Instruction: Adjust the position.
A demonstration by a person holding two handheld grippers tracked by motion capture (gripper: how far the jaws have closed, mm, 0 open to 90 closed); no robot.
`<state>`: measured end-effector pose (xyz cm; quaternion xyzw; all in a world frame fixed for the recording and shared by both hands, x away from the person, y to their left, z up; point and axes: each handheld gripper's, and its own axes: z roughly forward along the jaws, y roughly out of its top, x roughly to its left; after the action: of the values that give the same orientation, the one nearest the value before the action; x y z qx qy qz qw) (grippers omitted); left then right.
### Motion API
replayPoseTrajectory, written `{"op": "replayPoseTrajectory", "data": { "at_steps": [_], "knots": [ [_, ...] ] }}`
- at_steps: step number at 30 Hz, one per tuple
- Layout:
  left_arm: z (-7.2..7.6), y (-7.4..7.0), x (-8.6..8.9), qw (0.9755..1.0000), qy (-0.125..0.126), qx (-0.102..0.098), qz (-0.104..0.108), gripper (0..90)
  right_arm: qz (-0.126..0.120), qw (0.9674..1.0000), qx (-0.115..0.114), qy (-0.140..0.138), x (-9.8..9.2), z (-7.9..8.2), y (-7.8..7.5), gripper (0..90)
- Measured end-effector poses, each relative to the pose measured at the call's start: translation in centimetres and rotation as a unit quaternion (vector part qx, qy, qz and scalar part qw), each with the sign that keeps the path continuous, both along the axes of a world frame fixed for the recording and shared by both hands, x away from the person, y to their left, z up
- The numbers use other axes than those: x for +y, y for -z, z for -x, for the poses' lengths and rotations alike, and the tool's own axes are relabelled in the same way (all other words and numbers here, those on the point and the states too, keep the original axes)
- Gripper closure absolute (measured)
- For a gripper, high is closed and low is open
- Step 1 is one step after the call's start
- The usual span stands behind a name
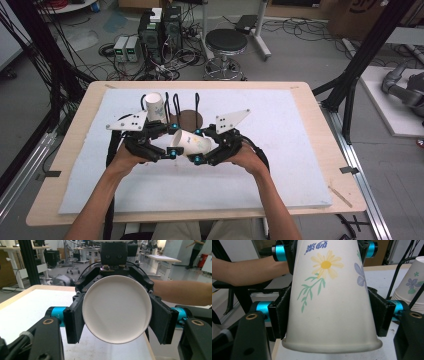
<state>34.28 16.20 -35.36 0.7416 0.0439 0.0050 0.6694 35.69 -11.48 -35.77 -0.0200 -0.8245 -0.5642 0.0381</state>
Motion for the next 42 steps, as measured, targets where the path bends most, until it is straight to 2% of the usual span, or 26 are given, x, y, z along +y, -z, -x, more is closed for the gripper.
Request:
{"op": "replayPoseTrajectory", "data": {
  "at_steps": [8,10,13,14,16,20,26,35,40,42],
  "knots": [
    [0.1,0.0,-0.1,1.0000,-0.008,-0.004,-0.003,33.7,0.000,1.0000,-0.001,0.004,-0.1,0.0,0.1,30.2],
    [0.1,0.0,-0.2,1.0000,-0.007,0.002,0.001,26.3,0.002,1.0000,0.000,0.006,-0.1,0.0,0.1,30.2],
    [0.1,0.1,-0.4,0.9996,-0.024,0.008,0.009,10.3,0.002,1.0000,0.000,0.009,-0.1,0.0,0.1,30.2],
    [0.0,0.2,-0.4,0.9998,-0.020,0.007,0.007,6.4,0.002,1.0000,0.001,0.009,-0.2,0.0,0.1,30.2],
    [0.0,0.3,-0.3,0.9999,-0.011,0.005,0.007,5.7,0.001,1.0000,0.001,0.010,-0.2,0.0,0.1,30.2],
    [0.0,0.3,0.0,0.9998,-0.015,0.002,0.013,5.7,0.003,0.9999,-0.001,0.011,-0.3,0.0,0.1,30.2],
    [0.1,0.3,0.4,0.9997,-0.022,0.004,0.002,5.8,0.003,0.9999,0.000,0.013,-0.4,0.0,0.0,30.2],
    [0.3,0.1,0.9,0.9990,-0.029,0.003,-0.034,5.8,0.014,0.9998,-0.002,0.014,-0.4,0.1,0.1,30.2],
    [0.3,-0.4,1.1,0.9959,-0.030,0.007,-0.085,5.8,0.025,0.9995,-0.003,0.017,-0.6,0.1,0.1,30.2],
    [0.3,-0.8,1.1,0.9927,-0.031,0.007,-0.116,5.8,0.033,0.9993,-0.006,0.019,-0.6,0.1,0.1,30.2]
  ]
}}
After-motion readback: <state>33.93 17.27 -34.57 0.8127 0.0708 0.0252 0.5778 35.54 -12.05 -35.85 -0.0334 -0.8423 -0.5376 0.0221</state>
